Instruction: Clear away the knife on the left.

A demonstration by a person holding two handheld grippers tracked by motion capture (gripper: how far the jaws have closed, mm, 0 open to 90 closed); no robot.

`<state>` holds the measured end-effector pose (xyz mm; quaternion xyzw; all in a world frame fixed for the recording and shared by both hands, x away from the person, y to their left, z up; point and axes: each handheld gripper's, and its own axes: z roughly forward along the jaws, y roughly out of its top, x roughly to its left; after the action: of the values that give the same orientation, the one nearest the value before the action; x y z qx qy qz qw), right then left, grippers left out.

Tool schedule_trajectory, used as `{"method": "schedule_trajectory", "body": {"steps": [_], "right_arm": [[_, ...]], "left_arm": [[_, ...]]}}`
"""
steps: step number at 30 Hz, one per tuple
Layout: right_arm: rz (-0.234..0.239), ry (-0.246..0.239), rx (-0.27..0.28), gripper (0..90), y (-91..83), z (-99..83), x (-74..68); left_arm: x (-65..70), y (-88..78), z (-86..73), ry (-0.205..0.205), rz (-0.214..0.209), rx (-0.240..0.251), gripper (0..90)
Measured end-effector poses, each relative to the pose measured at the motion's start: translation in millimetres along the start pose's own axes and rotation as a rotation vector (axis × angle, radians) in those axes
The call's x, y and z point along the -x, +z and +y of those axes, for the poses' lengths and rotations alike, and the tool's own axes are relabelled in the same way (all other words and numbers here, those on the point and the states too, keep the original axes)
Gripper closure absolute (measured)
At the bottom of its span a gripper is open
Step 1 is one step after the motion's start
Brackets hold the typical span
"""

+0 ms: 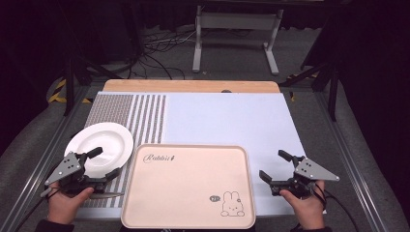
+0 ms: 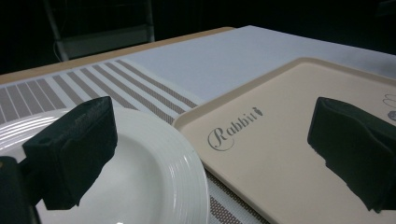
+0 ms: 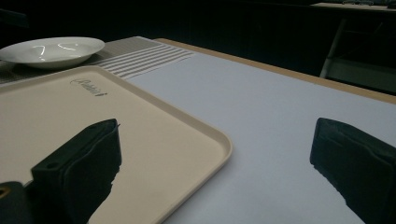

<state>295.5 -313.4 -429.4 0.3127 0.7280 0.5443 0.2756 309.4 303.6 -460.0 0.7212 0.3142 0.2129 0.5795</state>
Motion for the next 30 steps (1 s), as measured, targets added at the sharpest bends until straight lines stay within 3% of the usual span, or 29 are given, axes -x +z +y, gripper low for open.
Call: {"method": "schedule_trajectory", "body": {"steps": [4,14,21,24,30], "right_arm": [[0.005,0.009,-0.001,2.9,0.6,-1.0,0.5],[0.005,0.010,0.010,2.3,1.3,-0.7,0.0],[0.018,0.010,0.005,2.4,4.2,0.3,0.2],[0.026,0.008,0.000,2.4,6.4,0.0,-0.1],[0.039,0.009,-0.017,2.4,8.2,-1.4,0.0]], "left_arm": [[1.2,-1.8,2.9,-0.011,-0.026,-0.004,2.8],[-0.6,-5.3,8.9,-0.012,-0.046,-0.030,4.2],[-3.9,-12.2,20.0,0.054,-0.060,-0.123,4.7],[-6.0,-15.7,26.0,0.095,-0.063,-0.186,5.0],[-7.4,-19.0,31.1,0.130,-0.067,-0.253,5.9]]}}
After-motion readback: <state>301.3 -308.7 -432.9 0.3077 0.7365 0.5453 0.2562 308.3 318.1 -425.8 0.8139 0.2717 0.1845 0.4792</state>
